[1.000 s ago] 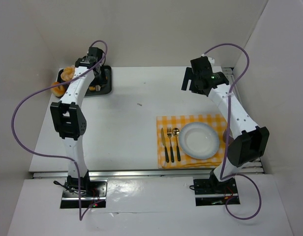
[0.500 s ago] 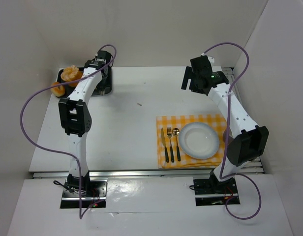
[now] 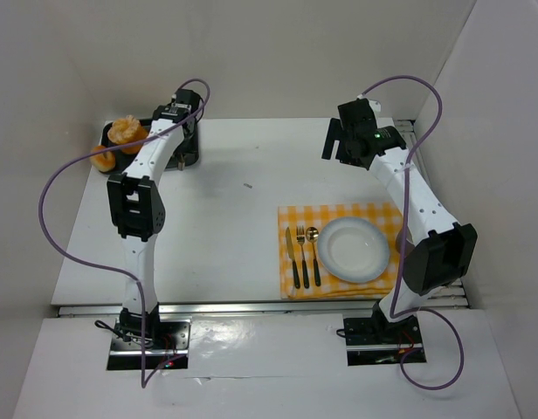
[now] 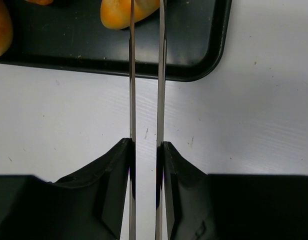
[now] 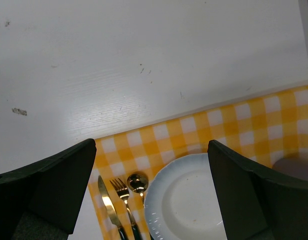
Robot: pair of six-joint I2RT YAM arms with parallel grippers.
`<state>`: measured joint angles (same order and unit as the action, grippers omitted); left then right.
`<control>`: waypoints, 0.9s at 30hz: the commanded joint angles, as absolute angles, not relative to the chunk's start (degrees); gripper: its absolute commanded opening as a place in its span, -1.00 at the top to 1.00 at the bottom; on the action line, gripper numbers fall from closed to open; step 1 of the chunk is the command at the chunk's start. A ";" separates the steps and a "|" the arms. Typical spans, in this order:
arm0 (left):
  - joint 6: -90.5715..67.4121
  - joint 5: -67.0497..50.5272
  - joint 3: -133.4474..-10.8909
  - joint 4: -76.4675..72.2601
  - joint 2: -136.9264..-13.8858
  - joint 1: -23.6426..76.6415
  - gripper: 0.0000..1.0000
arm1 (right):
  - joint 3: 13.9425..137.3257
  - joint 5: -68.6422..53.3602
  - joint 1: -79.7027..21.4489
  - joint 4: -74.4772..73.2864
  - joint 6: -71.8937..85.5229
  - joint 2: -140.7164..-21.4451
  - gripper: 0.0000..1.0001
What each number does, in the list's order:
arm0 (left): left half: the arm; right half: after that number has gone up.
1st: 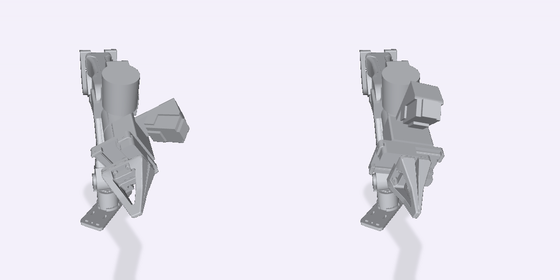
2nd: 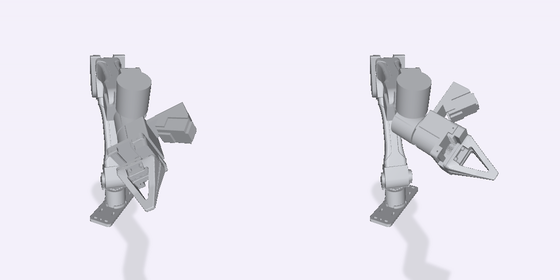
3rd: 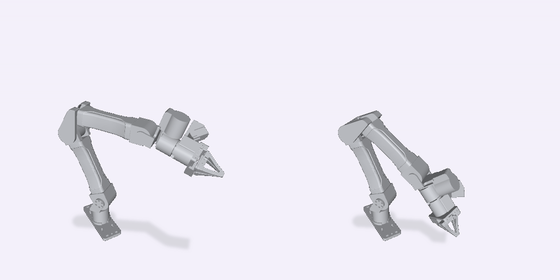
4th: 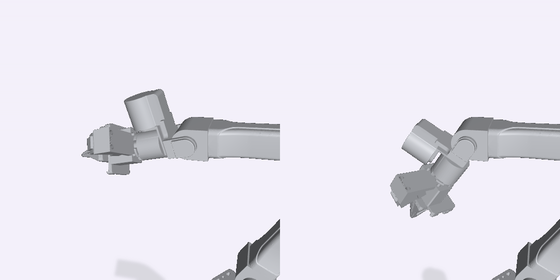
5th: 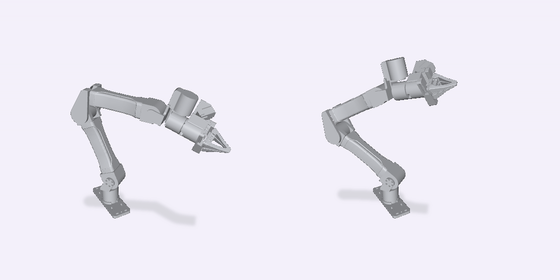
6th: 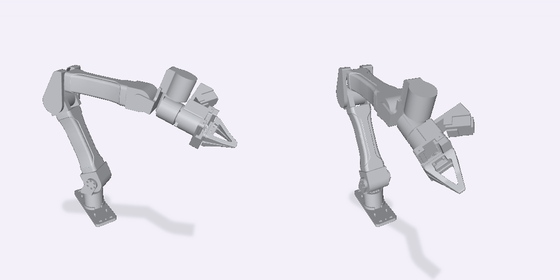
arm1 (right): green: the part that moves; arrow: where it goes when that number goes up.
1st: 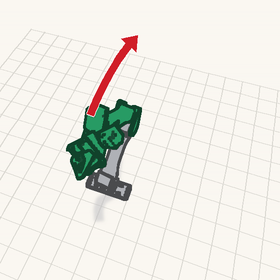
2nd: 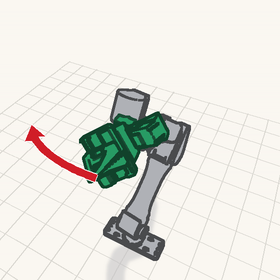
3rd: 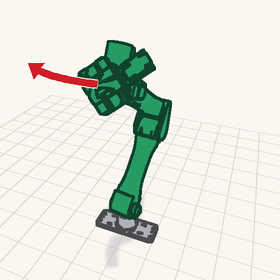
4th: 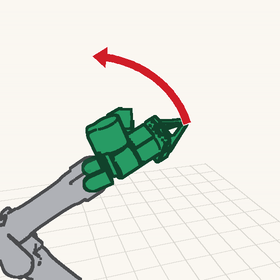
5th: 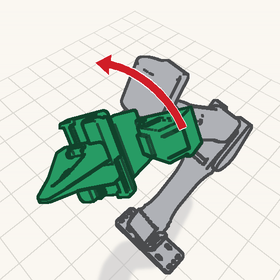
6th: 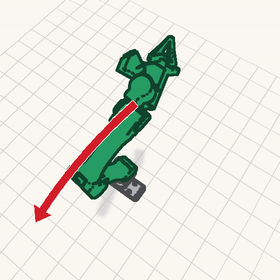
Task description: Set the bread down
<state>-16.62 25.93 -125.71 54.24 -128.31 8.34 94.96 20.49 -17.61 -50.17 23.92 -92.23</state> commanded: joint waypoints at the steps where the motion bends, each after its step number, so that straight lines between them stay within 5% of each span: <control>1: -16.79 27.25 -128.41 53.35 -122.53 8.17 1.00 | 97.65 21.01 -17.40 -51.33 23.29 -91.67 -1.00; 15: -21.61 13.81 -108.21 49.40 -95.82 14.23 1.00 | 98.17 22.76 -17.40 -52.38 23.82 -86.23 -1.00; 27: -36.56 0.52 -84.64 35.42 -83.13 44.28 1.00 | 102.12 32.07 -16.88 -47.82 23.20 -69.53 -1.00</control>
<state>-31.57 3.36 -84.79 42.48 -83.96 39.46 98.56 27.66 -17.30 -51.35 23.90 -74.91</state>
